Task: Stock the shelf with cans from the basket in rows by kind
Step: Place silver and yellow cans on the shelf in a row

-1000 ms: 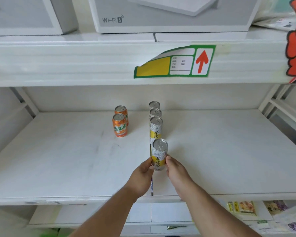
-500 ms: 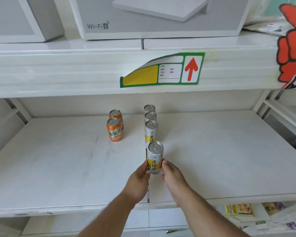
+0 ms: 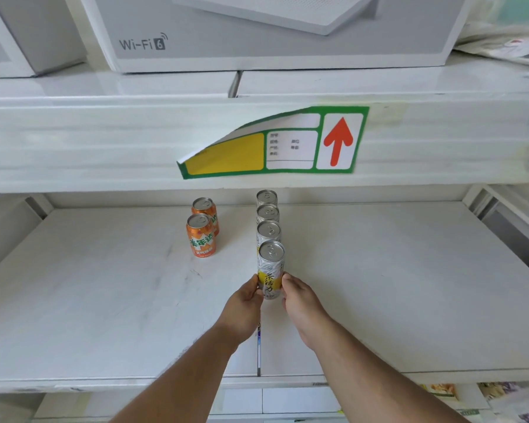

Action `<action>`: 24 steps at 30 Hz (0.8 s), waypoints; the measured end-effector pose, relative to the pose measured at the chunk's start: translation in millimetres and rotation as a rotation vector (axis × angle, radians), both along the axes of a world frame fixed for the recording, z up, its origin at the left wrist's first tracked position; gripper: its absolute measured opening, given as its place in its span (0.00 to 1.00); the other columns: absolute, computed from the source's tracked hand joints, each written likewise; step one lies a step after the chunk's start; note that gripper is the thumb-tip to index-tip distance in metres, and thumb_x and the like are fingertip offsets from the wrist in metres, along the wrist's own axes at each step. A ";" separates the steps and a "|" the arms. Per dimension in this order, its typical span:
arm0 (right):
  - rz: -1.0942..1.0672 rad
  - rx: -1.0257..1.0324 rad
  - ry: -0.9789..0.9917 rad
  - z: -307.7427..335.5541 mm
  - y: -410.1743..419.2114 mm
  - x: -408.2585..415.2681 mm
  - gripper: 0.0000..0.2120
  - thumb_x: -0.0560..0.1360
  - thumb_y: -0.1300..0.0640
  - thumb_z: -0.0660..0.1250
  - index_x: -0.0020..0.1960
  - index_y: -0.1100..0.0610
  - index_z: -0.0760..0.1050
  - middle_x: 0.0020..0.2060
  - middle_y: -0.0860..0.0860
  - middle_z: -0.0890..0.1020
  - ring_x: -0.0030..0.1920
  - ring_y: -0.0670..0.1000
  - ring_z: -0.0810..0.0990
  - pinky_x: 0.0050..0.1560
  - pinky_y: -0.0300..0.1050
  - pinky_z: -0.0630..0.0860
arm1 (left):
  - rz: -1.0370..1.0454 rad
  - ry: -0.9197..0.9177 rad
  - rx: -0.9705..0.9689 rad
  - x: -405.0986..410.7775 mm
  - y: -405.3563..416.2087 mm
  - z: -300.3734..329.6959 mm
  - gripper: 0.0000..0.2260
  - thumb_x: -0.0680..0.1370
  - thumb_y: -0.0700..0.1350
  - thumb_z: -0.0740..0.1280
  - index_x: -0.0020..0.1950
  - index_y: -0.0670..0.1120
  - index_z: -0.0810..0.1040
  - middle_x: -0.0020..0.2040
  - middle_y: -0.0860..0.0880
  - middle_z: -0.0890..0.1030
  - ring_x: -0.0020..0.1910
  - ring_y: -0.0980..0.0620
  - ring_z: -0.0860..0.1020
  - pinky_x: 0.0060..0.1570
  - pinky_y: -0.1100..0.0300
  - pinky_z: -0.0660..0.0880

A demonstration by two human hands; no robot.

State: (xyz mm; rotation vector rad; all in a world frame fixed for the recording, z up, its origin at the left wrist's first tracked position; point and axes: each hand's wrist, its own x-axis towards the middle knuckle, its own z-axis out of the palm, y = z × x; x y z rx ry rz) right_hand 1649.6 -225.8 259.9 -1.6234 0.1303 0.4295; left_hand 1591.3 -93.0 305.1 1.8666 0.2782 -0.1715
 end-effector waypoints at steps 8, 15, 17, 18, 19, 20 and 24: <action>-0.018 0.007 0.033 12.1 2.0 0.2 0.13 0.82 0.43 0.57 0.50 0.38 0.80 0.62 0.44 0.81 0.66 0.47 0.76 0.74 0.52 0.68 | 0.001 0.046 0.011 6.8 4.9 -4.2 0.20 0.84 0.46 0.55 0.74 0.62 0.70 0.66 0.54 0.79 0.67 0.49 0.74 0.71 0.54 0.68; -0.058 0.002 0.066 12.0 -4.2 -13.3 0.18 0.82 0.42 0.57 0.66 0.46 0.77 0.61 0.42 0.79 0.67 0.48 0.74 0.78 0.57 0.66 | 0.064 0.105 0.020 -8.3 16.0 -8.2 0.24 0.84 0.51 0.58 0.81 0.55 0.58 0.77 0.56 0.66 0.75 0.52 0.67 0.76 0.50 0.62; -0.060 -0.005 0.066 10.4 -7.4 -20.3 0.12 0.80 0.40 0.59 0.56 0.42 0.77 0.51 0.39 0.76 0.60 0.47 0.73 0.78 0.57 0.66 | 0.091 0.094 0.008 -19.6 24.2 -7.0 0.25 0.83 0.52 0.59 0.80 0.56 0.59 0.77 0.56 0.65 0.74 0.52 0.68 0.76 0.49 0.63; -0.061 0.005 0.068 12.6 -7.8 -25.6 0.13 0.79 0.39 0.59 0.56 0.43 0.77 0.51 0.39 0.75 0.60 0.46 0.74 0.78 0.57 0.66 | 0.103 0.086 0.000 -25.7 29.0 -5.8 0.25 0.83 0.53 0.59 0.80 0.56 0.60 0.77 0.57 0.66 0.74 0.52 0.69 0.76 0.49 0.63; -0.060 0.000 0.071 14.5 -7.4 -31.4 0.13 0.78 0.38 0.60 0.54 0.44 0.77 0.51 0.41 0.76 0.60 0.46 0.76 0.78 0.57 0.67 | 0.113 0.075 -0.009 -32.2 33.8 -4.3 0.25 0.83 0.53 0.59 0.80 0.56 0.60 0.77 0.57 0.66 0.73 0.52 0.69 0.76 0.49 0.63; -0.059 0.009 0.073 18.0 -6.5 -38.4 0.14 0.79 0.39 0.60 0.51 0.47 0.77 0.51 0.43 0.78 0.62 0.47 0.77 0.77 0.57 0.67 | 0.124 0.061 -0.015 -39.3 38.9 -2.9 0.25 0.83 0.53 0.60 0.80 0.56 0.61 0.77 0.57 0.66 0.73 0.52 0.69 0.75 0.49 0.64; -0.039 -0.044 0.012 33.7 0.4 -74.8 0.18 0.81 0.43 0.58 0.40 0.55 0.71 0.40 0.50 0.78 0.49 0.51 0.79 0.74 0.60 0.70 | 0.160 0.001 -0.050 -75.5 54.0 6.6 0.23 0.83 0.52 0.61 0.78 0.55 0.63 0.75 0.56 0.69 0.72 0.52 0.71 0.75 0.49 0.64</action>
